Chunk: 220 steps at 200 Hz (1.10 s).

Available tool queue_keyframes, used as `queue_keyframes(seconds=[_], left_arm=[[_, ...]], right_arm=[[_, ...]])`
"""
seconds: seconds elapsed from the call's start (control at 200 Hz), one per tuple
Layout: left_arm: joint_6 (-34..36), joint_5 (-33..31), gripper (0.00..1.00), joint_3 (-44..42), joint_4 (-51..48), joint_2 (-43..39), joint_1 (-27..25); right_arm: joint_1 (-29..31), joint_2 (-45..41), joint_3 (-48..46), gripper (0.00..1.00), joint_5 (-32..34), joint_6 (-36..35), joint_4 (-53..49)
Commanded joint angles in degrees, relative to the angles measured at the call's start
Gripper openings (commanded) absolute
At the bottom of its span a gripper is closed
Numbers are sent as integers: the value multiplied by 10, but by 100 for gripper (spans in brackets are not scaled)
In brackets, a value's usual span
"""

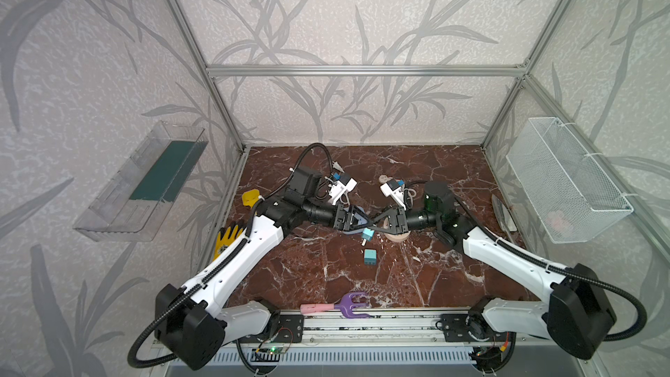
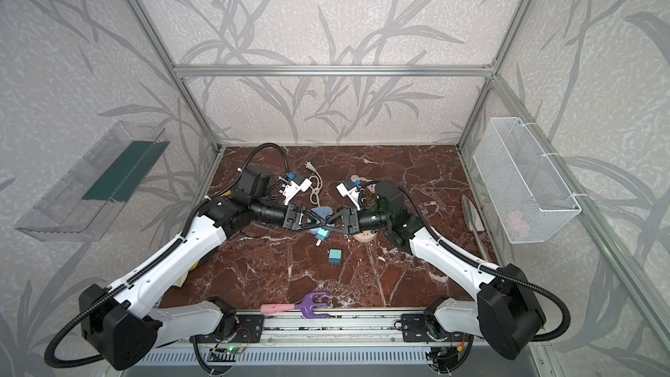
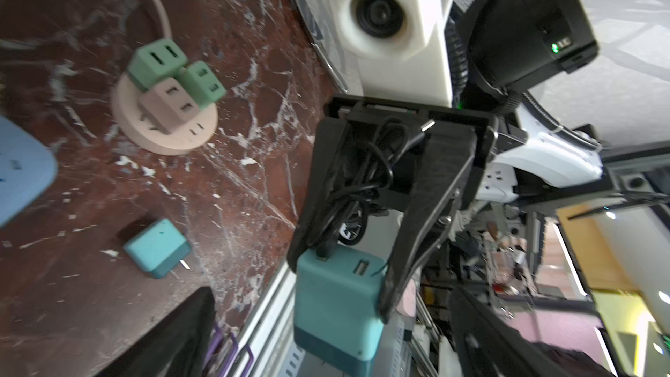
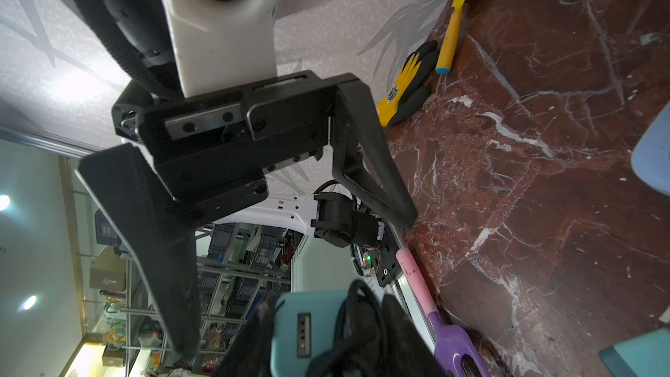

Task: Insert the plug
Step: 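Open the left gripper and withdraw while the right gripper carries the charger away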

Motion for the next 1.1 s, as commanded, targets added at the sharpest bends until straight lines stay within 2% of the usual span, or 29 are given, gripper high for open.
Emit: queue_keyframes(seconds=[0.0, 0.08, 0.15, 0.275, 0.37, 0.505, 0.63, 0.765, 1.095], left_arm=[[47, -183, 99, 11, -108, -5, 15], [-7, -256, 99, -14, -83, -7, 26], [-49, -274, 99, -11, -90, 14, 46], [-52, -348, 99, 15, -134, 31, 54], [-75, -403, 99, -22, -94, -7, 56], [-86, -446, 96, -53, -71, -61, 66], [-81, -484, 89, -58, -90, -82, 67], [-92, -494, 88, -95, -63, -112, 67], [-132, -496, 85, -160, -13, -148, 67]], right_arm=[[1, -20, 32, 0, 62, -60, -84], [2, -25, 40, 0, 109, -76, -113], [7, -25, 59, 0, 154, -100, -153], [34, -10, 107, 0, 265, -151, -234], [71, 11, 139, 0, 379, -180, -270], [138, 56, 170, 0, 595, -217, -271], [170, 111, 192, 0, 711, -216, -230], [182, 171, 193, 0, 756, -219, -141], [203, 297, 246, 0, 829, -211, -72]])
